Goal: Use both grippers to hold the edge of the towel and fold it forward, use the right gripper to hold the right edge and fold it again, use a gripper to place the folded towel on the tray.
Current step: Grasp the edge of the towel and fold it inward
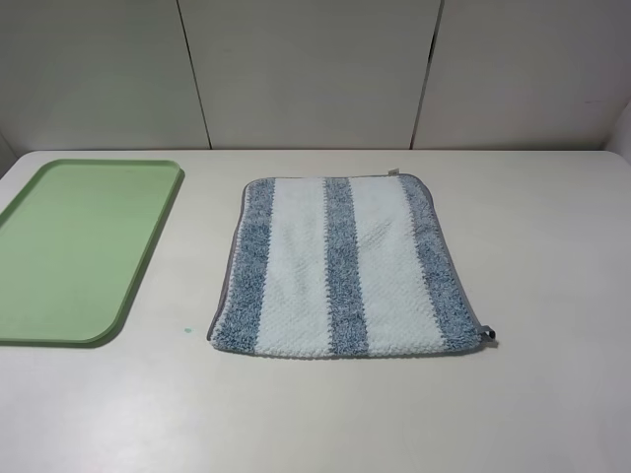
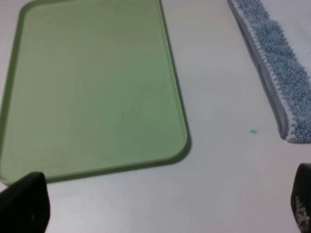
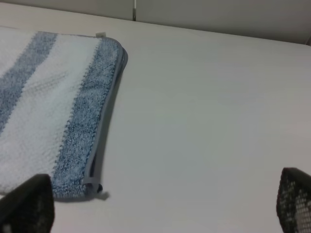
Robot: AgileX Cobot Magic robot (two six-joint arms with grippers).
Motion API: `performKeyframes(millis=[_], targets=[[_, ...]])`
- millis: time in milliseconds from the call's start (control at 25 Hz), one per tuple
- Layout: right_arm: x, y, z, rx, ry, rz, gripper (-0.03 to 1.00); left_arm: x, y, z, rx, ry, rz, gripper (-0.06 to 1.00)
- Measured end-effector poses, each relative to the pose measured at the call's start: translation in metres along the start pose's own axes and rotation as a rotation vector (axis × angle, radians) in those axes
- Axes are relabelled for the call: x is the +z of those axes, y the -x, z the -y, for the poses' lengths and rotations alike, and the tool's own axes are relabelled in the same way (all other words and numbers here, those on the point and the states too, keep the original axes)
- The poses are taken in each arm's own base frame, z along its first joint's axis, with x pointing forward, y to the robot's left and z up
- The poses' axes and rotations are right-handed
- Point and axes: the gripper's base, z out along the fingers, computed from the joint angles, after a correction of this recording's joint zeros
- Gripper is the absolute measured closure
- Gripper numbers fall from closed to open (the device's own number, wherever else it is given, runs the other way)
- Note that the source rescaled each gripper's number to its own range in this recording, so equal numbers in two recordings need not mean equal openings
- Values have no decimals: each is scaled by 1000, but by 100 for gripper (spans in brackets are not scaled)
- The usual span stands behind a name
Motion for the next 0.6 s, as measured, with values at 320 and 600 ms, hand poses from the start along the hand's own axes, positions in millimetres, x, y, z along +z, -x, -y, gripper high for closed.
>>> performKeyframes(millis=[320, 600], targets=[[0, 0, 0, 0, 0, 0, -3, 0, 0, 0, 0, 0, 0, -6], [0, 0, 0, 0, 0, 0, -3, 0, 0, 0, 0, 0, 0, -6]])
